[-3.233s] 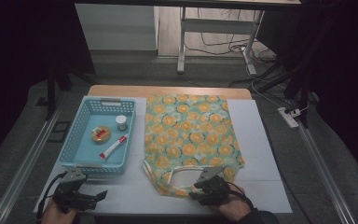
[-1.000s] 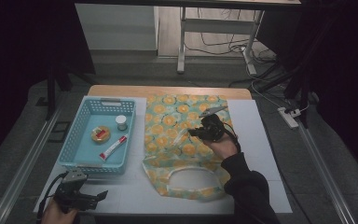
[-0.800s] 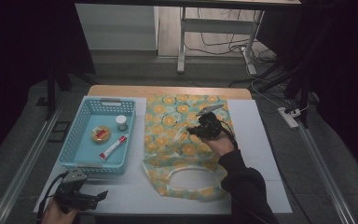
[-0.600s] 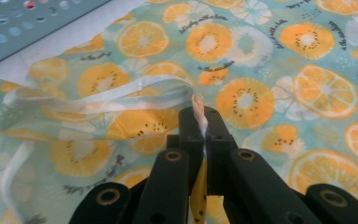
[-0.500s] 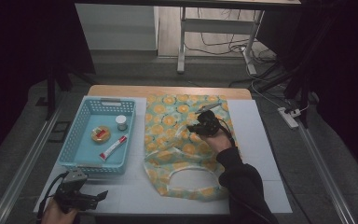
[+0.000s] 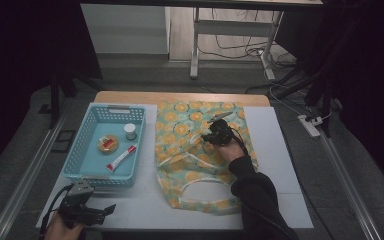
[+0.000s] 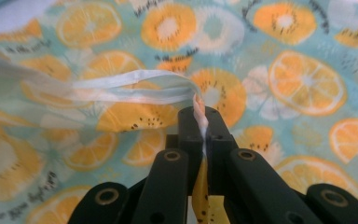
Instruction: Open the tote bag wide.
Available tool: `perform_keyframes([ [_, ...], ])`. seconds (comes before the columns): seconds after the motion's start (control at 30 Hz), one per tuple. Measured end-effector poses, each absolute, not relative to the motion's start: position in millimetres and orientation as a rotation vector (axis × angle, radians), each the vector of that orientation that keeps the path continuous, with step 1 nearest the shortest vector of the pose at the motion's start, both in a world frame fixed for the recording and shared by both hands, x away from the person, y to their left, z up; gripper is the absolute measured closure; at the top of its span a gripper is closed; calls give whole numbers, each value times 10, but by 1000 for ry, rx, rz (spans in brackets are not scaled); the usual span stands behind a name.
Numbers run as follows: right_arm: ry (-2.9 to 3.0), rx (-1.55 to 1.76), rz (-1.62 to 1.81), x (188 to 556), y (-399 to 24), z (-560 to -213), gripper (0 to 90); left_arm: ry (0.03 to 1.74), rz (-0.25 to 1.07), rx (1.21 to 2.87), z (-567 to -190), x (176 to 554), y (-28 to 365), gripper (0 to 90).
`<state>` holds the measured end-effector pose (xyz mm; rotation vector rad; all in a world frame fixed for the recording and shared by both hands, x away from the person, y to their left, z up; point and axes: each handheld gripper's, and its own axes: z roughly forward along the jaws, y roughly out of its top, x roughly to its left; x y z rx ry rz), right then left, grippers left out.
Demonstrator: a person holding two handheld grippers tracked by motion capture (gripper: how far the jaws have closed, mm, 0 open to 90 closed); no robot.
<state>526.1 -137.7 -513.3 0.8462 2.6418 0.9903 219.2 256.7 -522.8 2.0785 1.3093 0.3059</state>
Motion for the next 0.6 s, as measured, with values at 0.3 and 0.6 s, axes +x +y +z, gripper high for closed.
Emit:
perform_keyframes([
  [0.3,2637,869,1008,5256,-1377,-5130,707,1309,309,2077,-5227,2188,2567,5],
  [0.6,2582,886,1103,5189,-1494,-4868,439,1312,310,2076,-5227,2188,2566,6],
])
